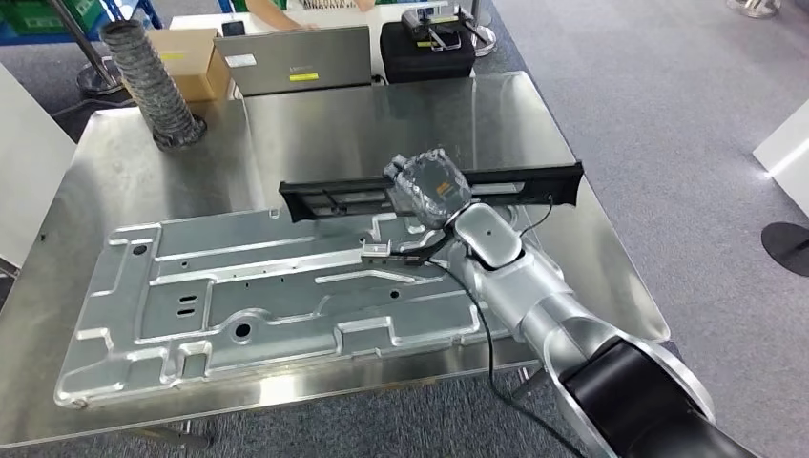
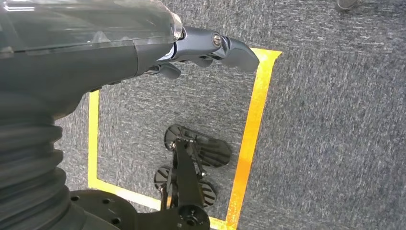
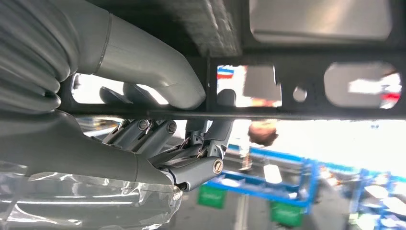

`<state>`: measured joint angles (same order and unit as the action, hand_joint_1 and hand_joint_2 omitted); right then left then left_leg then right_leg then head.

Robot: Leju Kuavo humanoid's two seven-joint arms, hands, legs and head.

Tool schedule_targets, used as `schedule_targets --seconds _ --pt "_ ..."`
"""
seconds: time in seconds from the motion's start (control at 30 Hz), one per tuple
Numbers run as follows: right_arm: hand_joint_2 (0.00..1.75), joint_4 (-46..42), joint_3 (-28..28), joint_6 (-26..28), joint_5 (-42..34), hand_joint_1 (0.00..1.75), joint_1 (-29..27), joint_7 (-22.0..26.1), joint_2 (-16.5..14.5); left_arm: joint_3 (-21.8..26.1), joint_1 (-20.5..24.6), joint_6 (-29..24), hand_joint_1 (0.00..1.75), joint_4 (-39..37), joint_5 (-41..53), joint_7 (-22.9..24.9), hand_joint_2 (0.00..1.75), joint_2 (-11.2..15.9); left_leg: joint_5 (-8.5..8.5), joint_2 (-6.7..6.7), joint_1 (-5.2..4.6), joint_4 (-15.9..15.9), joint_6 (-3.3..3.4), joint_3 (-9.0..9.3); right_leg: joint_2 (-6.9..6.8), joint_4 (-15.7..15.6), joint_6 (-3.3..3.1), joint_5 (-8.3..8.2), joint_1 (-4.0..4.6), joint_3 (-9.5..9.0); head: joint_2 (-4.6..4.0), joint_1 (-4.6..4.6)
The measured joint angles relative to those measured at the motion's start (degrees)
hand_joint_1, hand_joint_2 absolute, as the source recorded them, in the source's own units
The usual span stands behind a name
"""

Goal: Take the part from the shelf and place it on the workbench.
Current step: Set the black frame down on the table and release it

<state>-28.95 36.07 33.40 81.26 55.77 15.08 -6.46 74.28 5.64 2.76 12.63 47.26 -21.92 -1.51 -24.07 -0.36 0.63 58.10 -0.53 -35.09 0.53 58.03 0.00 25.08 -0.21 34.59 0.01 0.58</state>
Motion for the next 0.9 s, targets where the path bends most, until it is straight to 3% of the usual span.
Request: schedule_targets --seconds 0.1,0.2,0.23,0.27,0.3,0.37,0.43,0.5,0.53,0.6,0.67,0.73,0.77,0.8,0.83,0.9 --pt "1.75 1.46 0.88 0.13 -0.21 1.75 0.06 0.04 -0.9 -0.14 0.04 0.14 0.0 0.0 0.18 -0.27 1.75 -0.03 0.17 0.02 0.21 -0.39 1.0 0.23 -0.13 1.84 0.93 1.55 -0.11 0.69 -0.01 -0.03" --pt "1.75 2.65 1.5 0.27 -0.51 1.75 0.11 0.13 -1.34 -0.32 0.08 0.2 0.0 0.0 0.26 -0.37 1.75 -0.07 0.14 0.07 0.18 -0.5 1.57 0.34 -0.23 12.57 1.47 6.63 -0.21 5.83 -0.01 -0.1" --pt "1.75 3.07 1.74 0.39 -0.79 1.75 -0.03 0.27 -1.47 -0.39 0.07 0.19 0.0 0.0 0.35 -0.44 1.75 -0.07 0.09 0.06 0.12 -0.47 1.65 0.36 -0.24 15.75 1.51 7.47 -0.21 7.52 -0.01 -0.11" --pt "1.75 3.45 1.96 0.56 -1.12 1.75 -0.22 0.42 -1.63 -0.47 0.05 0.16 0.0 0.0 0.47 -0.54 1.75 -0.07 0.04 0.03 0.05 -0.44 1.69 0.4 -0.24 17.05 1.43 7.27 -0.19 8.33 -0.01 -0.11" --pt "1.75 3.76 2.16 0.74 -1.48 1.75 -0.43 0.59 -1.95 -0.56 0.03 0.07 0.0 0.0 0.6 -0.67 1.75 -0.1 -0.01 -0.01 -0.02 -0.39 1.69 0.47 -0.24 15.83 1.23 5.94 -0.16 7.94 -0.01 -0.12" --pt "1.75 4.19 2.51 1.09 -2.04 1.75 -0.76 0.8 -3.09 -0.86 0.09 -0.31 0.0 0.0 0.9 -1.08 1.75 -0.3 -0.18 -0.02 -0.17 -0.31 1.57 0.63 -0.24 7.84 0.44 1.85 0.06 4.37 -0.01 -0.12" --pt "0.87 4.51 3.07 1.39 -2.41 0.87 -1.16 1.05 -4.8 -1.16 0.35 -0.64 0.0 0.0 1.12 -1.65 1.75 -0.59 -0.37 0.06 -0.38 -0.22 1.21 0.64 -0.3 1.37 -0.3 -0.44 0.43 1.39 -0.01 -0.08" --pt "0.0 4.76 3.72 1.6 -2.75 0.0 -1.9 1.41 -6.58 -1.32 0.62 -0.73 0.0 0.0 1.23 -2.19 1.75 -0.75 -0.44 0.14 -0.39 -0.31 0.65 0.69 -0.31 0.19 -0.69 -0.53 0.72 0.83 -0.01 -0.07" --pt "0.0 4.84 3.98 1.64 -3.02 0.0 -2.28 1.62 -7.38 -1.37 0.72 -0.75 0.0 0.0 1.27 -2.4 1.75 -0.78 -0.51 0.17 -0.38 -0.4 0.34 0.79 -0.3 -0.02 -0.89 -0.59 0.63 0.69 -0.01 -0.11" --pt "0.0 4.98 4.35 1.64 -4.02 0.0 -2.7 2.06 -8.86 -1.48 0.82 -0.76 0.0 0.0 1.4 -2.61 0.87 -0.91 -1.6 0.18 -0.35 0.81 -0.25 0.43 -0.35 -0.67 -1.41 -0.84 0.3 0.26 0.0 -0.02" --pt "0.0 5.07 4.55 1.53 -5.85 0.0 -2.87 2.58 -9.91 -1.66 0.86 -0.78 0.0 0.0 1.67 -2.76 0.0 -1.02 -4.86 0.17 -0.15 6.55 -0.77 -2.07 -0.41 -1.06 -1.79 -0.97 0.06 -0.02 -0.01 0.11" --pt "0.0 5.09 4.6 1.15 -8.35 0.0 -3.16 3.38 -10.3 -1.86 0.85 -1.01 0.0 0.0 1.94 -2.78 0.0 -1.05 -7.88 0.17 0.08 14.11 -1.2 -5.7 -0.44 -1.03 -1.89 -0.92 0.06 -0.05 -0.01 0.17" --pt "0.0 5.09 4.6 0.85 -9.74 0.0 -3.33 3.86 -10.35 -1.94 0.83 -1.25 0.0 0.0 2.02 -2.67 0.0 -1.05 -8.02 0.18 0.19 15.89 -1.37 -6.68 -0.44 -0.99 -1.88 -0.89 0.05 -0.08 -0.01 0.17" --pt "0.0 5.05 4.58 0.47 -11.21 0.0 -3.45 4.37 -10.36 -2.0 0.81 -1.49 0.0 0.0 2.07 -2.51 0.0 -1.05 -7.03 0.19 0.32 15.4 -1.5 -6.55 -0.42 -0.94 -1.82 -0.83 0.01 -0.13 -0.01 0.17" --pt "0.0 4.94 4.47 -0.01 -12.77 0.0 -3.5 4.98 -10.39 -2.08 0.81 -1.7 0.0 0.0 2.1 -2.36 0.0 -1.04 -5.07 0.21 0.48 12.52 -1.59 -5.23 -0.37 -0.84 -1.7 -0.73 -0.04 -0.22 -0.01 0.17" --pt "0.0 4.52 4.05 -1.01 -15.8 0.0 -3.49 6.28 -10.5 -2.3 0.87 -1.89 0.0 -0.01 2.11 -2.19 0.0 -1.05 -1.44 0.25 0.7 4.35 -1.67 -1.35 -0.21 -0.42 -1.21 -0.37 0.03 -0.26 -0.01 0.22"
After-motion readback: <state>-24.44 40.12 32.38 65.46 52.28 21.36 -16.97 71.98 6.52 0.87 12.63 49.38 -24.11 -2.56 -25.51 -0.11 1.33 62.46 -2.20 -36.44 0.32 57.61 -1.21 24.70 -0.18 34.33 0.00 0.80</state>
